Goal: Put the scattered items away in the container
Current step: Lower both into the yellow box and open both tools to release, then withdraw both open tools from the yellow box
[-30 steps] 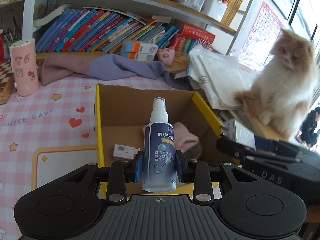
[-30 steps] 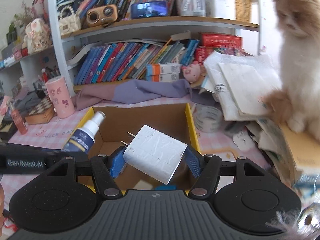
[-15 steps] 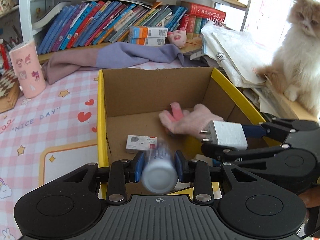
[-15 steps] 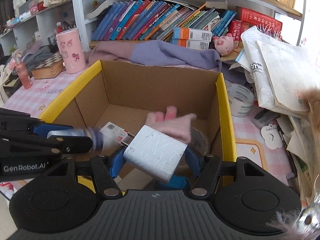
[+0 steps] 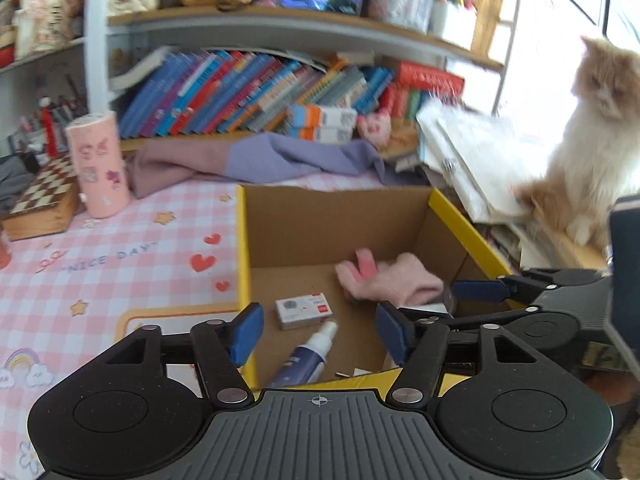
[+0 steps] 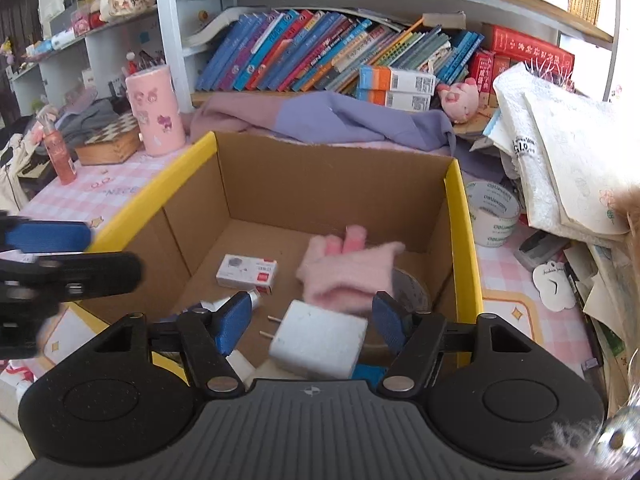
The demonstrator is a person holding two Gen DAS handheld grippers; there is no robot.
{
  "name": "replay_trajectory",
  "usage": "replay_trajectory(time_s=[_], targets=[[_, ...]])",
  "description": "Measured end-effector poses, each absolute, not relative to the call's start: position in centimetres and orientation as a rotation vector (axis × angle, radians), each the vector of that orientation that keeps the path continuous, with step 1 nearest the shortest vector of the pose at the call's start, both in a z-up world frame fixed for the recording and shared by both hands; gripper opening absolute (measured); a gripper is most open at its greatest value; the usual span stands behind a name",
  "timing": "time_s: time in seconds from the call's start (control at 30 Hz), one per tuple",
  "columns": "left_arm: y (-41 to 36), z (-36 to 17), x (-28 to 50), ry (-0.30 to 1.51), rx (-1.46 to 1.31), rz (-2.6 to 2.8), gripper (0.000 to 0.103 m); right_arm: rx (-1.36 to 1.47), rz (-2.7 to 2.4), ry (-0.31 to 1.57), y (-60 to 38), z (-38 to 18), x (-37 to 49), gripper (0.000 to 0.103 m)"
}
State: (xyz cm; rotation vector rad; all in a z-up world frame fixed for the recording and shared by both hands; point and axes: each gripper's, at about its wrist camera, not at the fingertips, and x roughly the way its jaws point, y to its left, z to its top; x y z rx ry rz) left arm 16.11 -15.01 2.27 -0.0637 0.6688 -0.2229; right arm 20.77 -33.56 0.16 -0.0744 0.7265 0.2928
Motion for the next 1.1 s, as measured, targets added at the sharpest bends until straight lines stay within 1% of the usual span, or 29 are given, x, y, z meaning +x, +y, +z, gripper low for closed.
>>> replay_trajectory(time_s=[0.1,0.2,0.43,0.53,0.7,0.87,1.1], targets=[[-13.9,2.9,14.8,0.643,-0.088,-0.182,0.072,-0.064,0.283,0.709,-33.3,0.6,20.3,0.065],[-12.9,3.5,13.6,0.621,-0.106,-0.155,0.075,-0.054,0.276,0.686,-33.0,1.2,19.4,0.066],[-10.8,3.6,11.2,0.594,-0.102,-0.103,0.077,-0.041,0.241,0.618,-31.8,2.8,16.5,0.070],[-10.0,3.3,9.9,0.588,-0.089,-0.080,0.082,-0.031,0.221,0.601,-31.3,3.2,14.8,0.071],[-8.5,3.1,7.8,0.560,-0.081,-0.063,0.095,-0.019,0.185,0.579,-30.3,3.5,12.0,0.075],[-6.8,2.8,5.8,0.546,-0.083,-0.043,0.103,-0.003,0.172,0.591,-28.8,3.2,9.3,0.077],[-5.1,1.6,3.5,0.616,-0.088,0.005,0.103,0.000,0.179,0.587,-26.1,3.1,5.3,0.079]])
